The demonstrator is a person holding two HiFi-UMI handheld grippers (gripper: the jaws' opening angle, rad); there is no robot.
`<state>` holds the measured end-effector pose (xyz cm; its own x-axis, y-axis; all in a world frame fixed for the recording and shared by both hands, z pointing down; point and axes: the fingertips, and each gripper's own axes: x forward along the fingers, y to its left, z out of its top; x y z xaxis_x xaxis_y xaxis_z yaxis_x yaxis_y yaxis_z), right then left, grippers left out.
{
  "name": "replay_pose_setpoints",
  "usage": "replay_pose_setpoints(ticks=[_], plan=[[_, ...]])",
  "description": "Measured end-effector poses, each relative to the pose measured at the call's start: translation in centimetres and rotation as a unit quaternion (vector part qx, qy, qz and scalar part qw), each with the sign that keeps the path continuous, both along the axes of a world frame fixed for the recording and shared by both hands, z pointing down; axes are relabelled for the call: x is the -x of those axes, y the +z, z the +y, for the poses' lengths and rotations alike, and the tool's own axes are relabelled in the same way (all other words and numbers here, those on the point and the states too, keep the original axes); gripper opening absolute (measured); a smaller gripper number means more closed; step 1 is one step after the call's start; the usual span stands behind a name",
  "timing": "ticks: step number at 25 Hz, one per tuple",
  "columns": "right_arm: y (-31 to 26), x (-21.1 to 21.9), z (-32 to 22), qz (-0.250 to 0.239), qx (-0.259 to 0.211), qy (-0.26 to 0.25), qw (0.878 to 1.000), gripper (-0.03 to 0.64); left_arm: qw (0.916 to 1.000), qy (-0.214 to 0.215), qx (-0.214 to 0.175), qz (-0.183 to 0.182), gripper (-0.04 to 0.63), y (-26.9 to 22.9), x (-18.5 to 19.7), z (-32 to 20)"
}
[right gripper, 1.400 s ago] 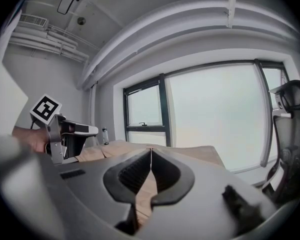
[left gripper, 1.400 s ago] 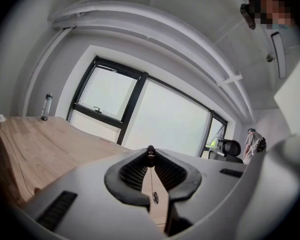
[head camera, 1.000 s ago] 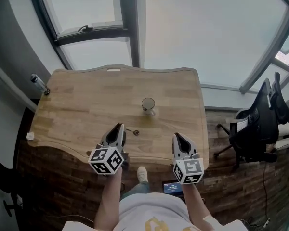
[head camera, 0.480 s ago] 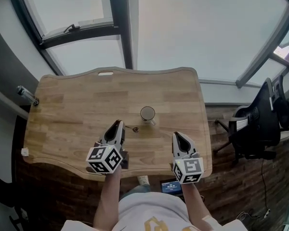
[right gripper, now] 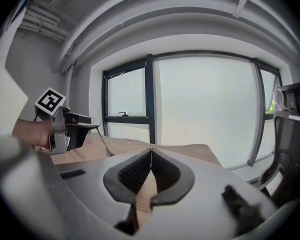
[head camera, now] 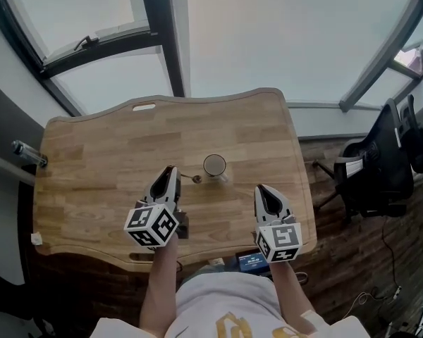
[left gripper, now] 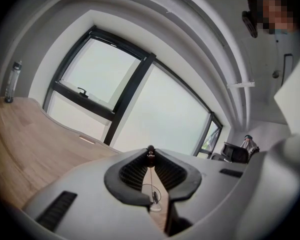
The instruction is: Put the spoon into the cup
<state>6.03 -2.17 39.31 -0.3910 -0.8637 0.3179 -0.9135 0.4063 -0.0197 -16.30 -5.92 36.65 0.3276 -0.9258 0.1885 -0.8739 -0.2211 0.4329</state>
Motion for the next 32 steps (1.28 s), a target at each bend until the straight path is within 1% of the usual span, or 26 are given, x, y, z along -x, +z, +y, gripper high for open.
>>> replay_pose_setpoints(ticks=[4,14,21,32], plan=[[0.1,-0.1,-0.4,0.004,0.001,0.002,1.000,0.031,1.0000,-0.003,-0.001,0.004,0.051,0.1,0.2,-0.7],[1.0,1.2,-2.7,0.005,0.004,-0.020,1.000,0.031,0.9996,-0.025,0.002,0.012,0.051,1.1,1.9,-2.6],[1.6,1.8,-4.7,0.000,0.010,-0.028,1.000,0.031,0.9996,-0.021,0.015,0.010,0.051,2.2,2.0,-4.5],[2.9,1.6,-6.8,0.001,0.026,-0.023,0.999,0.031,0.9996,-0.012,0.026,0.007,0.051,3.2,1.6,-6.6]])
